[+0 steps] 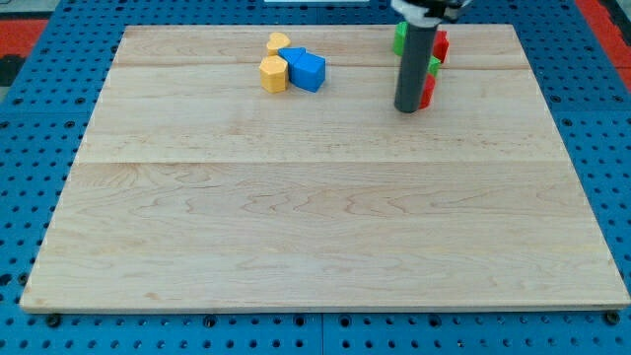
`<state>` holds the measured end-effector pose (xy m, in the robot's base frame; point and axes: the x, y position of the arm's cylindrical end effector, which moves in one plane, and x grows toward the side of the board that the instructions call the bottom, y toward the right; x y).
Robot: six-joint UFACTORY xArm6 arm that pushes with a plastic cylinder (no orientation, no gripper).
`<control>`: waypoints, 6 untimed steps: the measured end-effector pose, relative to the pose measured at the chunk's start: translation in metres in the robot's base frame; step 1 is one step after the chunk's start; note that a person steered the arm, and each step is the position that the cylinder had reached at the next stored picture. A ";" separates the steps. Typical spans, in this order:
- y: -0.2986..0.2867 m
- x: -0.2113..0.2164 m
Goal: Separate the blue blocks
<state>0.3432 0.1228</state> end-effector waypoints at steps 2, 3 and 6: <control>0.003 -0.025; -0.013 0.017; -0.025 0.035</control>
<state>0.3784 0.0974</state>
